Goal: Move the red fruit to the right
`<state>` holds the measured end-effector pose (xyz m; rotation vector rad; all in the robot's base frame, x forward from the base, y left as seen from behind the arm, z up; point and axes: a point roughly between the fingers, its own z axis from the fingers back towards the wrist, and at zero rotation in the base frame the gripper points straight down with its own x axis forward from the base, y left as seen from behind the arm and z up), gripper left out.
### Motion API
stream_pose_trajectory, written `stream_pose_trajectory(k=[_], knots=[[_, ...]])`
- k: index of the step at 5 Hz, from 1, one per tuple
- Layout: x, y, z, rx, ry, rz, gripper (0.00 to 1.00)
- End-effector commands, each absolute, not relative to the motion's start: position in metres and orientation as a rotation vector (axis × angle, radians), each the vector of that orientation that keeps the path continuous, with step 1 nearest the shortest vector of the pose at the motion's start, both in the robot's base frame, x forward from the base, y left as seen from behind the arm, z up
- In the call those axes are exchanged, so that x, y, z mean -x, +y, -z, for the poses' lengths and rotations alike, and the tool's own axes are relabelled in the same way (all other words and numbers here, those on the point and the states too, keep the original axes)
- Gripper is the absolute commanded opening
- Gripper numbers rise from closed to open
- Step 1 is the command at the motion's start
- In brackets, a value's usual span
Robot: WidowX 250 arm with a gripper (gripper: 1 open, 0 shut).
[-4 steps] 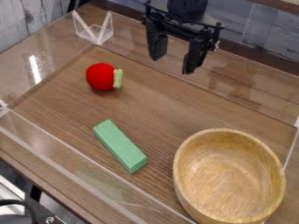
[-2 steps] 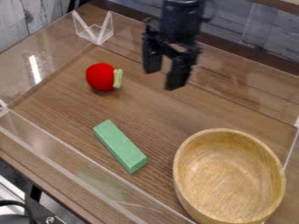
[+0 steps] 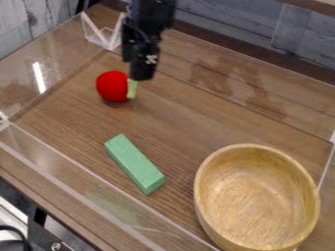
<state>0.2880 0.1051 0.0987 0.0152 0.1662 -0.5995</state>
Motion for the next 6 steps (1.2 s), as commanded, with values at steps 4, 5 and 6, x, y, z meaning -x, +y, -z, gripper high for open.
stream_pose_trajectory(k=[4, 5, 6], knots=[[-0.299, 0.130, -0.093, -0.103, 0.124, 1.291, 1.00], [-0.300, 0.139, -0.082, -0.102, 0.116, 1.392, 1.00], [-0.302, 0.149, -0.074, -0.101, 0.107, 1.461, 1.00]])
